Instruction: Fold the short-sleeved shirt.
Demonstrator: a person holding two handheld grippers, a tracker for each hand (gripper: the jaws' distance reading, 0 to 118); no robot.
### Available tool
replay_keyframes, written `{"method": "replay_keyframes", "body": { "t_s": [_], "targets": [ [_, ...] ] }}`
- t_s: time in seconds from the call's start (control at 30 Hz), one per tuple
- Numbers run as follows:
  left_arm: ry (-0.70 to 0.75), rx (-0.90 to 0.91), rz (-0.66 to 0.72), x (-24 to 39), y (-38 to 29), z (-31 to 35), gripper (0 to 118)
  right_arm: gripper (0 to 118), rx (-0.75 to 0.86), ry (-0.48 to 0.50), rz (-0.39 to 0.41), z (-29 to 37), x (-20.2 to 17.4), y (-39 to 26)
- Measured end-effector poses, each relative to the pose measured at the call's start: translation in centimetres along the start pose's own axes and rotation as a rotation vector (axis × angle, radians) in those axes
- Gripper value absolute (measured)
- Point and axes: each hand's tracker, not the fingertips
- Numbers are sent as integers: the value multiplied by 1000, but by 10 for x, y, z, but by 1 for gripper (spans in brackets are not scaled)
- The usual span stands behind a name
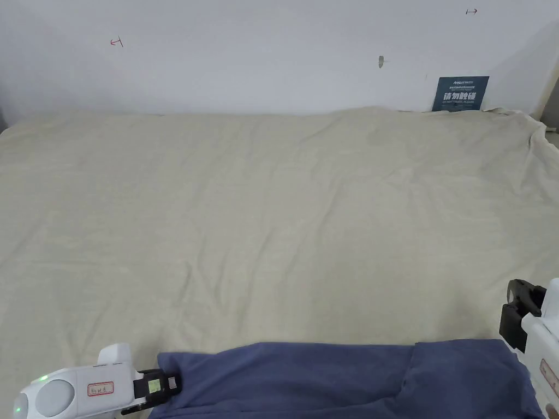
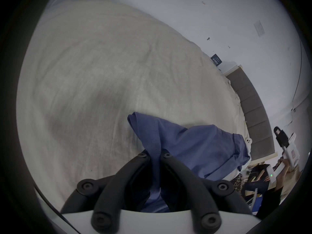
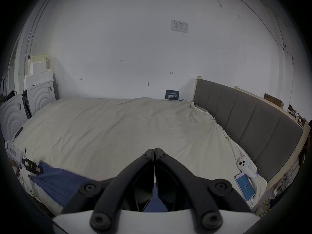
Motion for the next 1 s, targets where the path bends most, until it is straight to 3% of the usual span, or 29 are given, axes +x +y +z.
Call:
{"method": "replay_keyframes", "body": {
  "t_s": [0.3, 0.57, 0.83, 1.0],
  "targets": [
    [52, 58, -32, 7, 18, 54, 6, 0, 23, 6, -23, 3, 10, 7],
    [154, 102, 42, 3, 22, 93, 6, 0, 45, 23, -40, 11, 19, 7],
    [145, 65, -27, 92, 18, 94, 6, 0, 50, 39, -79, 16, 24, 3],
    [62, 26, -108, 166, 15, 69, 6, 0, 53, 50, -82, 22, 27, 2]
  ]
}}
